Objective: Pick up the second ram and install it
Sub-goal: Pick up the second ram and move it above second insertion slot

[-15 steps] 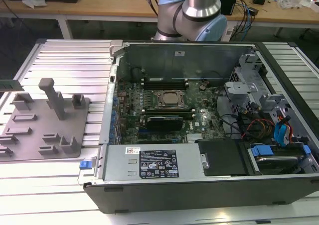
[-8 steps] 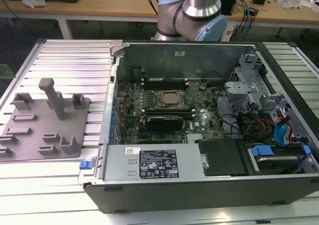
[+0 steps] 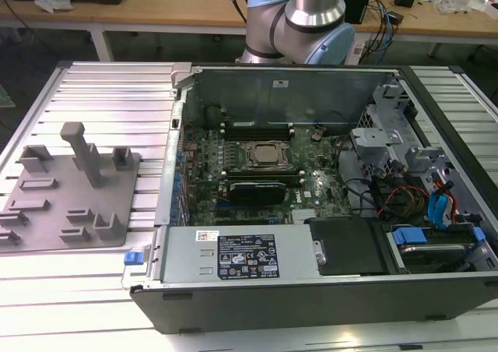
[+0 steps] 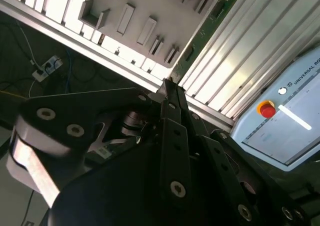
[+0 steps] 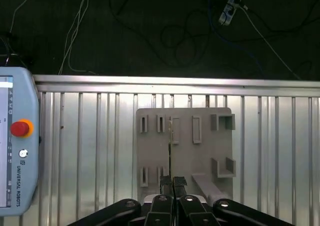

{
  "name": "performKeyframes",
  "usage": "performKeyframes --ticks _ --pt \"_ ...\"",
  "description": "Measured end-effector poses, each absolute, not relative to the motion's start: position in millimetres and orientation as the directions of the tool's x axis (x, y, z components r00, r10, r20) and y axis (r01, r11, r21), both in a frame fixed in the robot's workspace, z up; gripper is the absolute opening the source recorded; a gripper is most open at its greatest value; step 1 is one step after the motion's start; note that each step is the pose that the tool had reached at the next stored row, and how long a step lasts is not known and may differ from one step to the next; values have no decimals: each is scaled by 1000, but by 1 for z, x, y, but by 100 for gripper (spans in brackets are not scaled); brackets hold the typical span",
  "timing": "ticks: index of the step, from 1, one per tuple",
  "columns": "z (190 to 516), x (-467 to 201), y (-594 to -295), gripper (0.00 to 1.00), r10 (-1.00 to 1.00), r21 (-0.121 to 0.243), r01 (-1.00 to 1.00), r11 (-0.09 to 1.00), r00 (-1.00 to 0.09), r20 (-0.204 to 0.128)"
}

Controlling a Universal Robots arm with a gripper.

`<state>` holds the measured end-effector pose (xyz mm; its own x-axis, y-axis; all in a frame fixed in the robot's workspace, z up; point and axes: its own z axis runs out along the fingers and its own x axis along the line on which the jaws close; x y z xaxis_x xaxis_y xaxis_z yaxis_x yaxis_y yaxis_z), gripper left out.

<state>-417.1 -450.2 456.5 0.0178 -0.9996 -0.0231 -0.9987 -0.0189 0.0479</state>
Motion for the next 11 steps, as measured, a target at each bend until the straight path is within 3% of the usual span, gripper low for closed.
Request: performKeyframes --ticks 11 --pt "459 -390 -450 9 -1000 48 -999 -19 18 -23"
